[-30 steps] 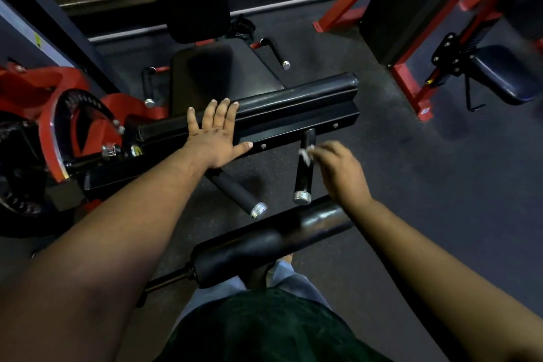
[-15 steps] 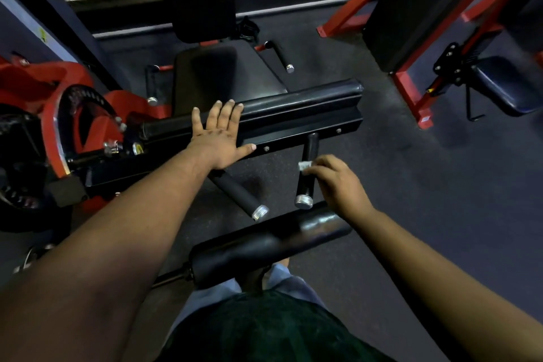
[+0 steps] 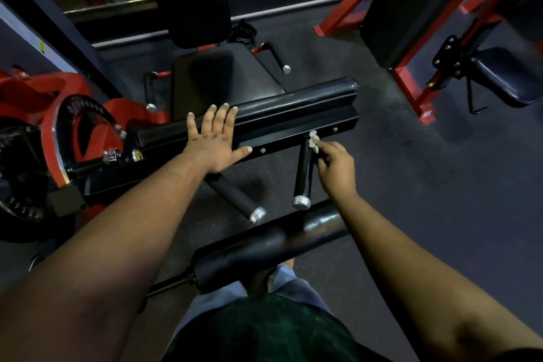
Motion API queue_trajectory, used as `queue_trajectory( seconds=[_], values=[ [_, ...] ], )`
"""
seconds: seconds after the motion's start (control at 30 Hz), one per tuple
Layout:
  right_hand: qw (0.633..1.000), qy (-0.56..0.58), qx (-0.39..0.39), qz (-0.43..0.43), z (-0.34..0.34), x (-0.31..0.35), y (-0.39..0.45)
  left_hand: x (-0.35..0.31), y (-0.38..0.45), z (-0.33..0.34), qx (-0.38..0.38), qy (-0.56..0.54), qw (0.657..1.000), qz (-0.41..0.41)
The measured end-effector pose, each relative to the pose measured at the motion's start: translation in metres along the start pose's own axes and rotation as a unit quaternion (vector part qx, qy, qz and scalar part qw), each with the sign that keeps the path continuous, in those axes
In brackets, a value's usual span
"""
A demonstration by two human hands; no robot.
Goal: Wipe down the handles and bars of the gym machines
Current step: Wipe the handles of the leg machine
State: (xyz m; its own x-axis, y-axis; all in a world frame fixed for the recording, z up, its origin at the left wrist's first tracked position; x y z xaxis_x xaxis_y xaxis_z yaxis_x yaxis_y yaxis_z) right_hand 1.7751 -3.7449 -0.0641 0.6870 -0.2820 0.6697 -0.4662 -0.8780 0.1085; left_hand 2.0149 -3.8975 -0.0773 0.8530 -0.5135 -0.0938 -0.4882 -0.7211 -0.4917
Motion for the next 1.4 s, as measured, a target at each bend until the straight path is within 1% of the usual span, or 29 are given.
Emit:
queue_trajectory(
  seconds=[0.07, 0.13, 0.23, 0.3, 0.37, 0.5, 0.57, 0.67, 0.73, 0.87, 0.97, 1.03, 1.1, 1.17, 1.27, 1.33, 1.4],
  values=[
    [0.997, 0.061, -0.009, 0.053, 0.001, -0.011, -0.017, -0.002, 0.0, 0.0, 0.001, 0.0, 1.0, 0.0],
    [0.993, 0.088, -0.014, 0.072, -0.005, -0.014, -0.022, -0.002, 0.001, -0.001, -0.002, 0.0, 1.0, 0.0],
    [0.995, 0.075, -0.039, 0.053, -0.018, -0.005, -0.004, 0.0, 0.001, -0.002, -0.002, 0.0, 1.0, -0.002],
    [0.998, 0.041, -0.033, 0.04, -0.013, 0.005, 0.009, 0.002, 0.002, -0.001, -0.002, -0.002, 1.0, -0.003],
    [0.998, 0.037, -0.023, 0.053, -0.002, 0.01, 0.01, 0.001, 0.001, 0.0, -0.002, 0.0, 1.0, -0.002],
    [0.993, 0.065, -0.045, 0.093, -0.004, 0.007, 0.003, -0.002, 0.001, -0.003, -0.002, -0.004, 1.0, 0.002],
    [0.993, 0.054, -0.034, 0.096, -0.004, 0.005, 0.007, -0.001, 0.0, -0.003, -0.003, -0.003, 1.0, 0.003],
    [0.997, 0.021, 0.008, 0.075, 0.004, 0.01, 0.008, 0.0, 0.0, 0.0, -0.001, -0.001, 1.0, 0.003],
    [0.996, 0.023, 0.024, 0.087, 0.006, 0.005, 0.009, -0.001, 0.001, -0.002, -0.003, 0.0, 1.0, 0.005],
    [0.996, 0.021, 0.02, 0.084, 0.001, 0.005, 0.01, 0.0, 0.001, 0.0, -0.001, -0.002, 1.0, 0.004],
    [0.997, 0.023, 0.004, 0.08, -0.005, 0.008, 0.006, -0.001, 0.001, 0.001, 0.002, 0.0, 1.0, 0.005],
    [0.994, 0.03, -0.008, 0.101, -0.007, 0.006, 0.012, -0.001, 0.002, -0.001, 0.0, -0.002, 1.0, 0.005],
    [0.992, 0.025, 0.006, 0.121, -0.003, 0.004, 0.018, 0.0, 0.001, -0.001, 0.004, -0.004, 1.0, 0.004],
    [0.994, 0.005, 0.024, 0.104, 0.002, 0.008, 0.02, 0.001, 0.001, 0.001, 0.004, -0.001, 1.0, 0.005],
    [0.997, -0.033, 0.015, 0.061, -0.005, 0.019, 0.011, 0.0, 0.001, 0.0, 0.005, -0.003, 1.0, 0.007],
    [0.998, -0.062, 0.009, 0.032, -0.009, 0.029, -0.005, -0.001, 0.0, 0.0, 0.005, -0.002, 1.0, 0.007],
    [0.996, -0.086, 0.02, 0.002, -0.007, 0.04, -0.029, -0.001, 0.001, 0.0, 0.007, -0.001, 1.0, 0.008]
  ],
)
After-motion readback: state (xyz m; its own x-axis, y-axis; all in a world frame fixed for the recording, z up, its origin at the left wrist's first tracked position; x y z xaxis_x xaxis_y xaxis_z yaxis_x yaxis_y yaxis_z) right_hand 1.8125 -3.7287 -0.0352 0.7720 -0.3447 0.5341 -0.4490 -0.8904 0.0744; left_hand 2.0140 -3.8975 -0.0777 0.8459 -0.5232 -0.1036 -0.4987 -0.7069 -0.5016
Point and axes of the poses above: each hand's wrist, its own y-axis towards the middle knuckle, its own z-axis out of the palm, x = y × z, the point moved 10 cm from there along y, towards the middle knuckle, and after that the axes turned 1 degree about -y, right-handed, at the moved point
